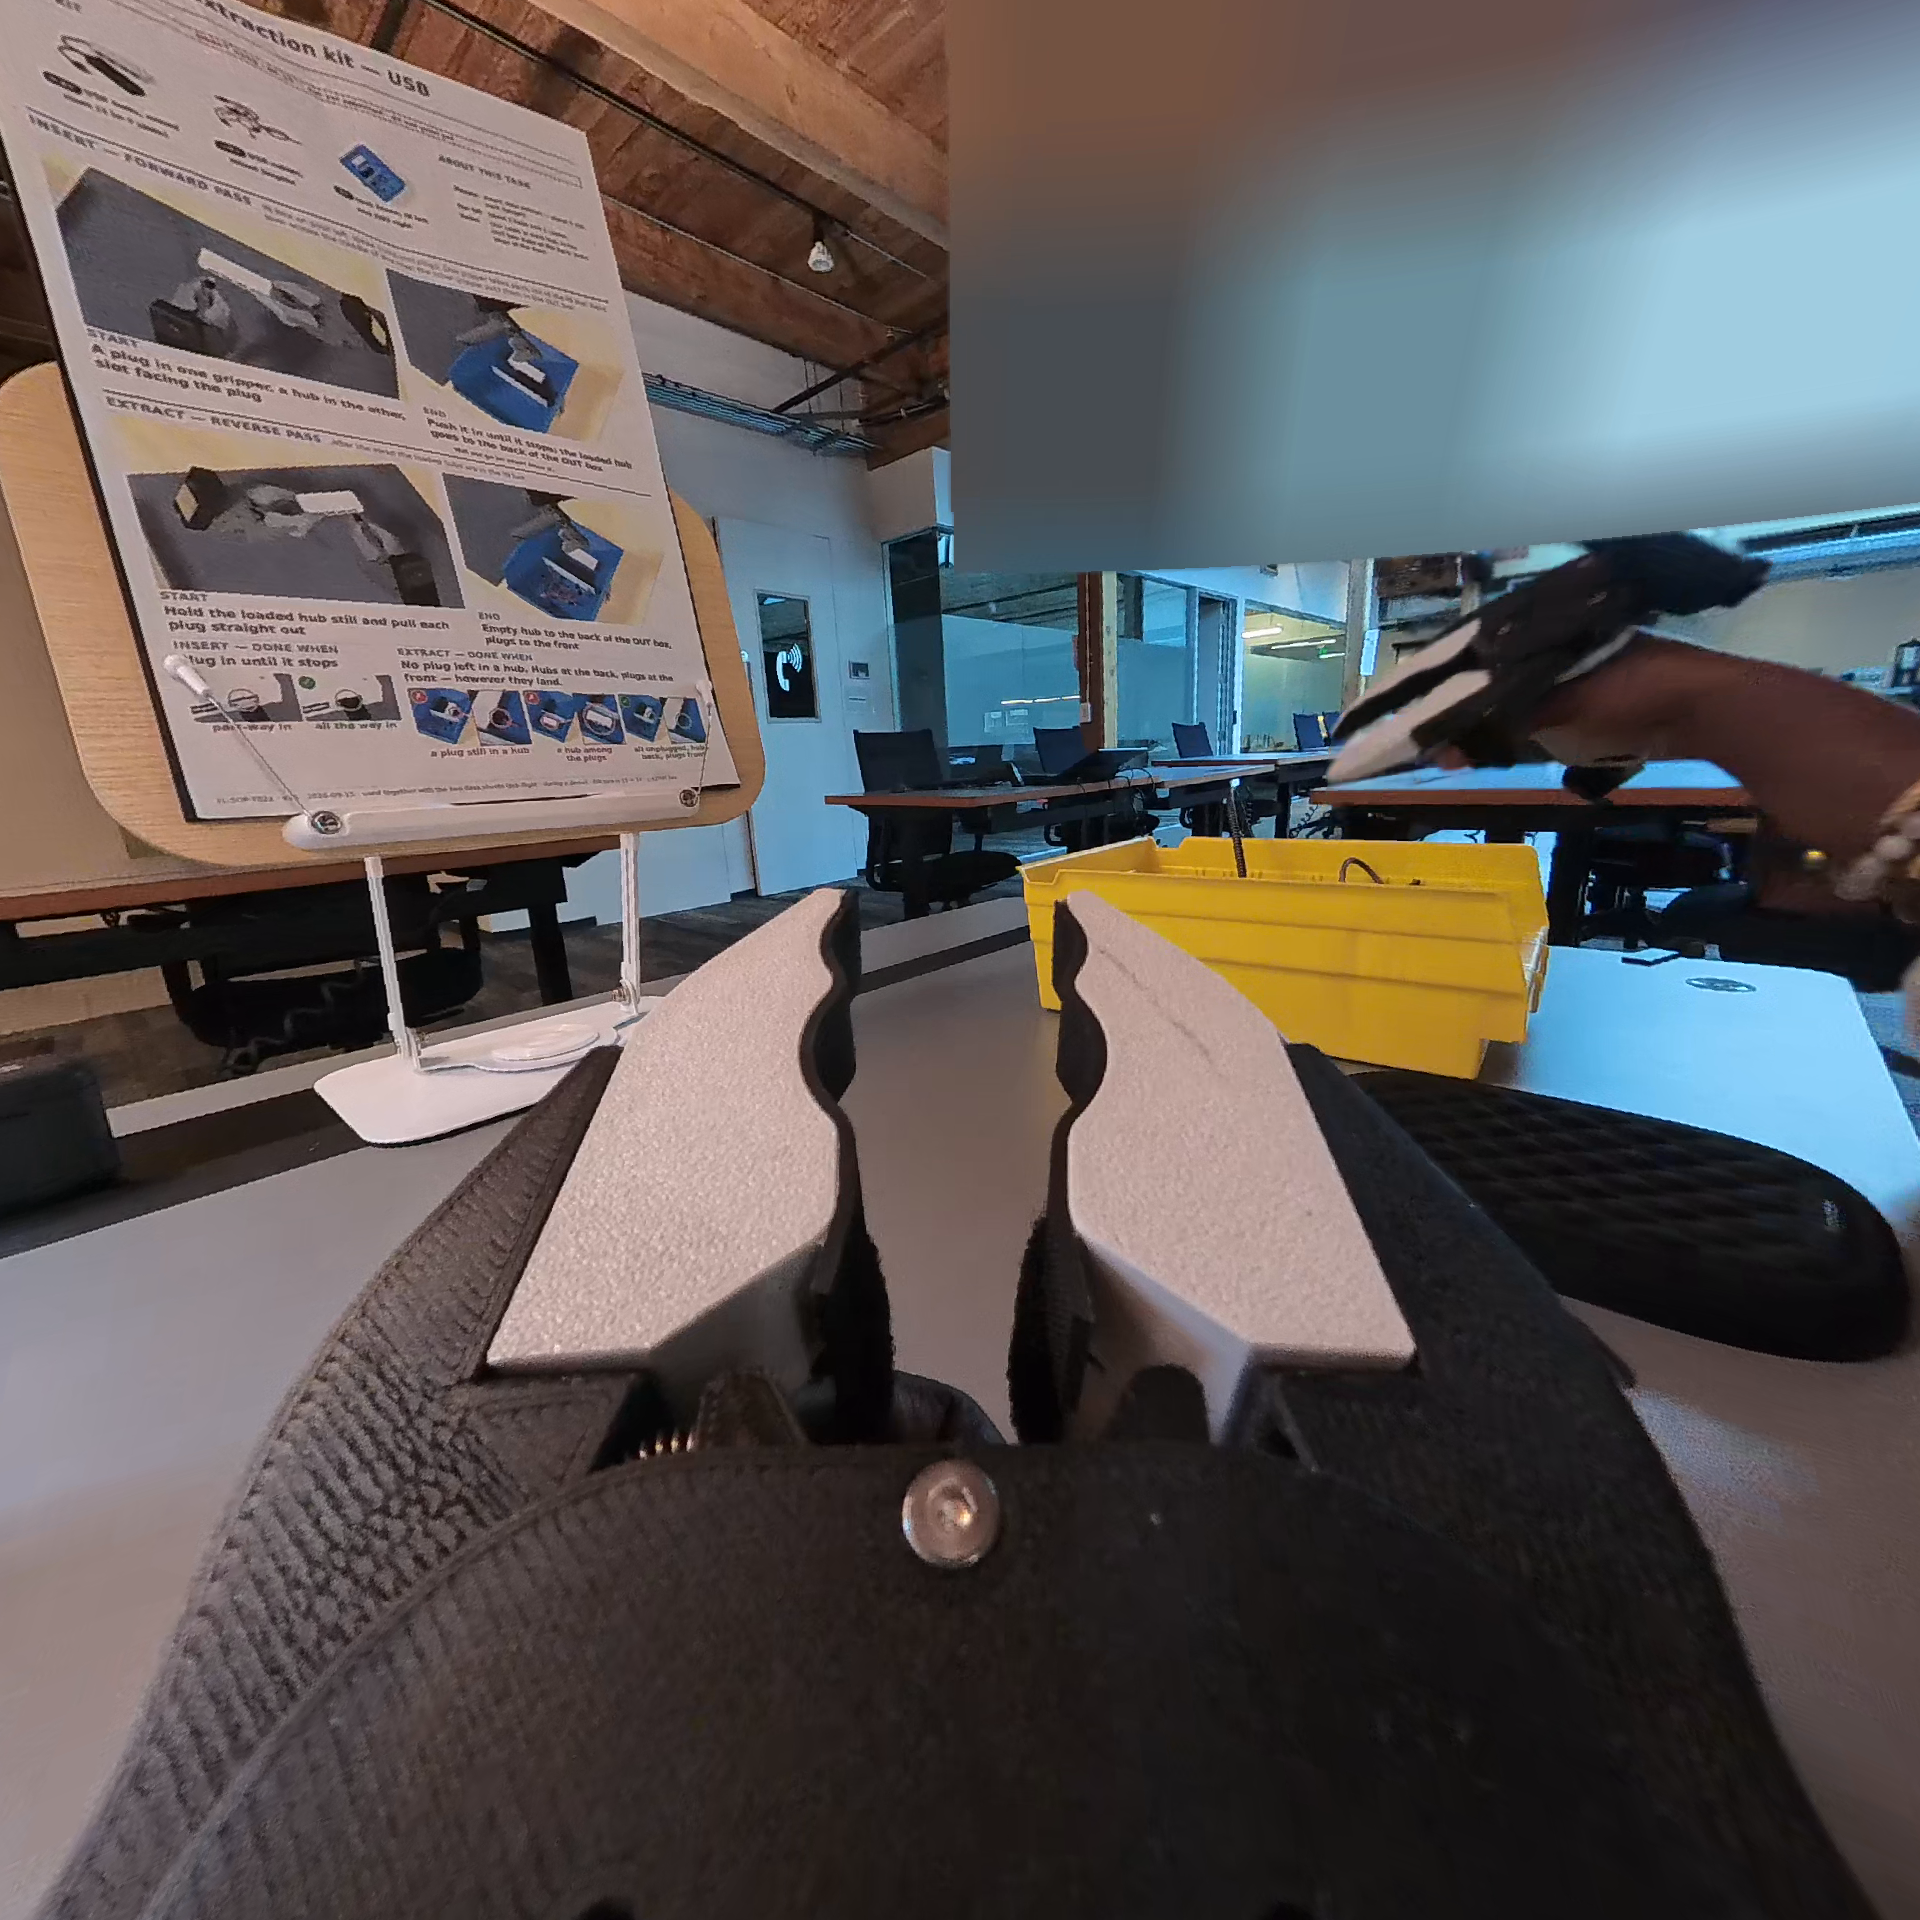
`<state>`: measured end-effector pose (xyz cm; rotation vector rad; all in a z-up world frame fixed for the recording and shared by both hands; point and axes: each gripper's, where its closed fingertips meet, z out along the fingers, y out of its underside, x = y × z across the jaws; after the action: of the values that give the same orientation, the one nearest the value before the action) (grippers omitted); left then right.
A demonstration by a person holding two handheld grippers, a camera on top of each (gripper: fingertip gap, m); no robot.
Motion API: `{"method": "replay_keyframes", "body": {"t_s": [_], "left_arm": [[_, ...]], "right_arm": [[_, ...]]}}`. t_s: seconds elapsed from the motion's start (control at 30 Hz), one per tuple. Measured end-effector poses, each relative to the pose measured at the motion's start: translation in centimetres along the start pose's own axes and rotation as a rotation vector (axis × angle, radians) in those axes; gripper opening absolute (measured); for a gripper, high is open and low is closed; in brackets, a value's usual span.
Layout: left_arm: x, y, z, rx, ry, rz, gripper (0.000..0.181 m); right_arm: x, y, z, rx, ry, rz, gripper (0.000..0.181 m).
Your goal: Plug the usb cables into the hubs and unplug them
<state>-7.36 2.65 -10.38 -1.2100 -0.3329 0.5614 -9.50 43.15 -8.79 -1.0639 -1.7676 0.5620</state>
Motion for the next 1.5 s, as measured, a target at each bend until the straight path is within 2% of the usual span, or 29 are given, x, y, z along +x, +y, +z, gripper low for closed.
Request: {"method": "replay_keyframes", "body": {"t_s": [0.13, 0.2, 0.23, 0.3, 0.4, 0.47, 0.53, 0.6, 0.67, 0.8, 0.9, 1.0, 1.2, 1.37, 1.4, 1.5], "left_arm": [[0.0, 0.0, 0.0, 0.0, -0.003, -0.003, 0.035], [0.0, 0.1, 0.0, -0.001, -0.003, 0.0, 0.035], [0.0, 0.1, 0.0, -0.002, -0.003, 0.002, 0.035], [0.1, 0.1, 0.1, -0.005, -0.001, 0.003, 0.035], [0.5, -0.8, 0.2, -0.003, 0.024, -0.035, 0.035], [0.8, -2.4, 0.0, -0.004, 0.052, -0.047, 0.036], [0.0, -4.7, -0.8, -0.016, 0.045, -0.017, 0.036], [-2.0, -6.9, -2.5, -0.055, 0.005, 0.046, 0.036], [-4.6, -7.8, -5.1, -0.187, -0.02, 0.164, 0.038], [-13.0, -6.5, -11.2, -0.588, -0.115, 0.471, 0.038], [-18.1, -3.8, -14.7, -0.866, -0.053, 0.392, 0.025], [-22.3, -2.7, -15.7, -0.978, -0.044, 0.458, 0.024], [-24.9, 1.5, -17.4, -1.262, 0.162, 0.573, 0.03], [-26.3, 2.9, -17.9, -1.35, 0.217, 0.482, 0.019], [-26.4, 3.0, -18.0, -1.369, 0.224, 0.471, 0.008], [-26.8, 2.4, -17.6, -1.357, 0.202, 0.479, 0.006]], "right_arm": [[-7.0, -8.8, -6.5, 0.574, -0.178, 0.073, 0.044], [-11.0, -12.1, -9.9, 0.869, -0.264, 0.069, 0.044], [-12.8, -13.0, -10.9, 0.968, -0.302, 0.088, 0.044], [-16.5, -13.8, -10.9, 1.051, -0.414, 0.128, 0.048], [-22.2, -13.2, -8.3, 1.014, -0.573, 0.098, 0.053], [-24.8, -12.0, -5.8, 0.958, -0.59, 0.035, 0.053], [-26.0, -11.0, -4.0, 0.931, -0.591, 0.039, 0.052], [-26.7, -10.5, -3.7, 0.909, -0.65, 0.078, 0.052], [-26.7, -10.4, -4.1, 0.928, -0.653, 0.074, 0.051], [-26.4, -10.2, -4.3, 0.946, -0.667, 0.109, 0.048], [-26.6, -10.2, -4.2, 0.941, -0.675, 0.094, 0.048], [-26.8, -10.1, -4.2, 0.934, -0.672, 0.072, 0.047], [-26.0, -10.1, -4.1, 0.946, -0.653, 0.127, 0.043], [-26.4, -10.1, -3.9, 0.934, -0.646, 0.095, 0.042], [-26.5, -10.1, -3.8, 0.931, -0.644, 0.086, 0.042], [-26.7, -10.0, -3.8, 0.926, -0.643, 0.076, 0.042]]}}
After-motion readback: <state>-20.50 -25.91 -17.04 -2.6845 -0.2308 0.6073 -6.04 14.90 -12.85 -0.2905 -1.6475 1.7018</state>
